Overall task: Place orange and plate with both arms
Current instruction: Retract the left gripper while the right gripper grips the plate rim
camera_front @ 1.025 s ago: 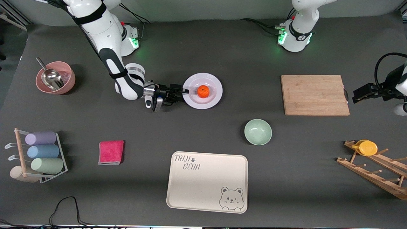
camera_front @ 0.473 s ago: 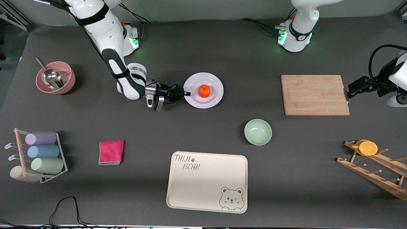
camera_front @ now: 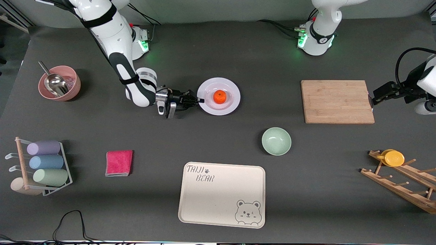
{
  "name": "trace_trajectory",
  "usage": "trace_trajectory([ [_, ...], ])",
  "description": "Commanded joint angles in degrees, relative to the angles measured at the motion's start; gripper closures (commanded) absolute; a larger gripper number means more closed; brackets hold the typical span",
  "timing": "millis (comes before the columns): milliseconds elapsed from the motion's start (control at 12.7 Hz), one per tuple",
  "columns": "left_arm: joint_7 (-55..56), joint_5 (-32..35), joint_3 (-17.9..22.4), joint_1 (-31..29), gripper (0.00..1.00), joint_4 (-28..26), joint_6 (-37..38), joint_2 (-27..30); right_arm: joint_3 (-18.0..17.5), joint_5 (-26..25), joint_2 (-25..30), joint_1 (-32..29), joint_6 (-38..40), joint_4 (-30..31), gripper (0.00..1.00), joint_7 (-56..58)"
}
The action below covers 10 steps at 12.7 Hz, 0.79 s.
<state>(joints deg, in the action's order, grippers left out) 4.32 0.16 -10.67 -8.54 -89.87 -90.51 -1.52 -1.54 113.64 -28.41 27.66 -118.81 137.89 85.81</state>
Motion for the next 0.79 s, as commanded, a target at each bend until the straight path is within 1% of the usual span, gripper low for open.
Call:
trace_trajectory([
  [0, -0.89, -0.86, 1.00, 1.42, 0.00, -0.22, 0.95, 0.65, 0.05, 1.67, -0.50, 0.03, 1.99, -0.25, 1.00, -1.23],
  [158, -0.89, -0.86, 2.22, 3.87, 0.00, -0.22, 0.95, 0.29, 0.05, 1.67, -0.33, -0.67, 5.51, -0.25, 1.00, -7.55],
  [237, -0.89, -0.86, 4.06, 4.93, 0.00, -0.22, 0.95, 0.29, 0.05, 1.58, 0.02, -0.85, 6.57, -0.25, 1.00, -10.54],
  [394, -0.89, -0.95, 4.69, 5.55, 0.00, -0.22, 0.95, 0.29, 0.14, 1.32, 0.81, -1.02, 8.94, -0.34, 1.00, -16.43],
  [552, -0.89, -0.95, 4.87, 6.07, 0.00, -0.13, 0.95, 0.29, 0.23, 0.19, 2.39, -2.34, 9.65, -0.69, 1.00, -17.60],
  [710, -0.89, -0.95, 7.58, 8.00, 0.00, -0.13, 0.95, 0.29, 0.32, -2.01, 3.53, -5.14, 9.57, -1.83, 1.00, -19.61],
])
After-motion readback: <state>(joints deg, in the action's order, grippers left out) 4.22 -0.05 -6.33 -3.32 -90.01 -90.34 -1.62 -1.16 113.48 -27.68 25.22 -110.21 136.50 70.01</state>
